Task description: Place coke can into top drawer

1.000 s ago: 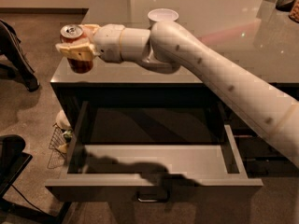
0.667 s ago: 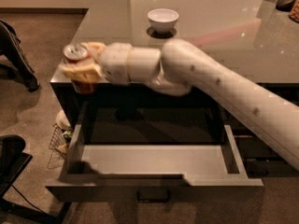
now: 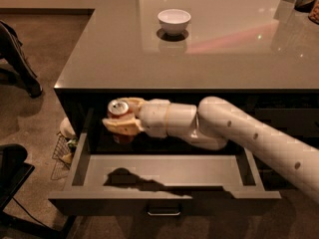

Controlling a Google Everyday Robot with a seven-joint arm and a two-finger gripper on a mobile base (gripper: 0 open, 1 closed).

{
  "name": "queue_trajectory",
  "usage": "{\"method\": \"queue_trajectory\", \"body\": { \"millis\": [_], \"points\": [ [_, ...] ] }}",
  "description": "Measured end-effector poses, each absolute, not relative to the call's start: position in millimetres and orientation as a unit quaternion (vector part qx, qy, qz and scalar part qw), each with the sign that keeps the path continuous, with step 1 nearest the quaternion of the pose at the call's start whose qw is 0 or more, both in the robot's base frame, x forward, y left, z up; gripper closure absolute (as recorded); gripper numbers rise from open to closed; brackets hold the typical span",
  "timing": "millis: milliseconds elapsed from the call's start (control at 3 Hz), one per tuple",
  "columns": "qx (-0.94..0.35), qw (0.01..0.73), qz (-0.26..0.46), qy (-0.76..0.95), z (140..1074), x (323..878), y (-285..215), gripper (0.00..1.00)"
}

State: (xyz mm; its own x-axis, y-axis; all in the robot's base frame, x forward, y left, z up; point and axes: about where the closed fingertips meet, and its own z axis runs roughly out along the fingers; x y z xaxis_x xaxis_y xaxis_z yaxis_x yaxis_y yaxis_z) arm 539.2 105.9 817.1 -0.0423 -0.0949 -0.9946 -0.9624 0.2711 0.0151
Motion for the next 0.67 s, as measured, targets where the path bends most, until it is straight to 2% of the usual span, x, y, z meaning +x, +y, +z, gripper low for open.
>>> {"method": "queue_trajectory", "body": {
  "millis": [667],
  "points": [
    [-0.434,0.564,0.397,0.579,722,568,70,1.00]
  ]
}}
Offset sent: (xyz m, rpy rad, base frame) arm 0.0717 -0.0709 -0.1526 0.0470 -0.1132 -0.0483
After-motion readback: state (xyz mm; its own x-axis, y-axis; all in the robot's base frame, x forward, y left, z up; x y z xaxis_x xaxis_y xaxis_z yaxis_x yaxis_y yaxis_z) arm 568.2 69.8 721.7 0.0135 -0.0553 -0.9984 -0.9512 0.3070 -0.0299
